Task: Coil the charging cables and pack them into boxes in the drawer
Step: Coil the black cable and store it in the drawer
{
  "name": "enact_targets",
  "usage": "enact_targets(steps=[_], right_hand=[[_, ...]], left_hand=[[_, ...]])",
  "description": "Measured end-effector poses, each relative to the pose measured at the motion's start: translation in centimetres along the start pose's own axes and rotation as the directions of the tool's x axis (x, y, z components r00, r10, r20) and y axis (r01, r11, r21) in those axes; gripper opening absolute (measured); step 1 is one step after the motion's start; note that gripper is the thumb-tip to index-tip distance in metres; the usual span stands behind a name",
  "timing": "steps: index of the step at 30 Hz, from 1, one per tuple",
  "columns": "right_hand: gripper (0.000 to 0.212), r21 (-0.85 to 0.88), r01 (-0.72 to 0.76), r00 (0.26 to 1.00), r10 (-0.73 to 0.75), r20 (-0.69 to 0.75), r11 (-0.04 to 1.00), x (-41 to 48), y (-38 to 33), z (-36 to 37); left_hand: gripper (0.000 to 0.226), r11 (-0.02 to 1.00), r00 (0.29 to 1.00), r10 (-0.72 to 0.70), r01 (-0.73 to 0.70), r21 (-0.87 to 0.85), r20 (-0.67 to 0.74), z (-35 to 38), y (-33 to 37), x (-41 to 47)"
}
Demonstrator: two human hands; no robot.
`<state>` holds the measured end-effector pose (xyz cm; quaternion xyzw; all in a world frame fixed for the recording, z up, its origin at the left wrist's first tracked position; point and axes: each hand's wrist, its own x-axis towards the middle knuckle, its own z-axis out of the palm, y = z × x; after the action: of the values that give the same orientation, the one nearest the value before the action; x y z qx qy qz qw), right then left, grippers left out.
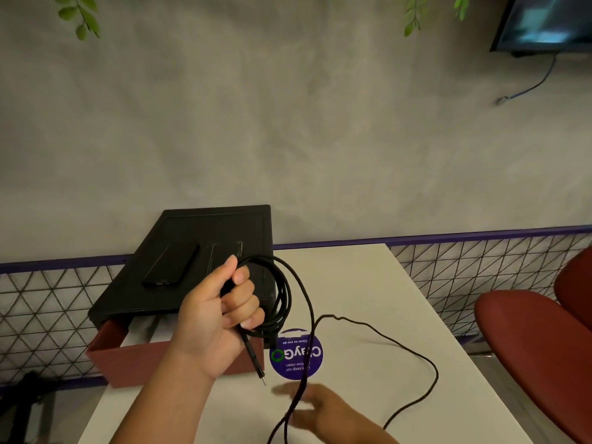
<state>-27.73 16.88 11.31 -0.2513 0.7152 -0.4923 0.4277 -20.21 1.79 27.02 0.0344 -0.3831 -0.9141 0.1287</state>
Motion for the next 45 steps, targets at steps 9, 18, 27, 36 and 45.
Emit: enact_targets(steps=[9, 18, 27, 36, 45], right_hand=[[0.011, 0.394, -0.062, 0.904, -0.116, 0.412, 0.917, -2.3, 0.6, -1.5], [0.032, 0.185, 0.012, 0.986, 0.019, -0.164, 0.983, -2.1, -0.7, -5.2], [0.030, 0.397, 0.352, 0.813, -0.068, -0.578, 0.848, -3.1, -2.4, -13.1], [0.062, 0.746, 0.665, 0.742, -0.090, -0.664, -0.022, -4.9, -1.3, -16.9], [0.026, 0.144, 0.450, 0.493, -0.111, -0.863, 0.882, -6.1, -2.0, -18.7]], left_hand=[[0.031, 0.960, 0.935, 0.250, -0.274, -0.065, -0.250, -1.5, 1.9, 0.5], [0.025, 0.935, 0.881, 0.331, -0.354, -0.006, -0.338, -4.1, 3.3, 0.4], [0.024, 0.922, 0.811, 0.322, -0.385, -0.032, -0.489, -7.8, 3.5, -0.2], [0.043, 0.908, 0.777, 0.230, -0.388, -0.158, -0.586, -9.6, 3.3, -0.3], [0.041, 0.862, 0.705, 0.296, -0.487, -0.137, -0.645, -12.5, 4.6, -1.3]])
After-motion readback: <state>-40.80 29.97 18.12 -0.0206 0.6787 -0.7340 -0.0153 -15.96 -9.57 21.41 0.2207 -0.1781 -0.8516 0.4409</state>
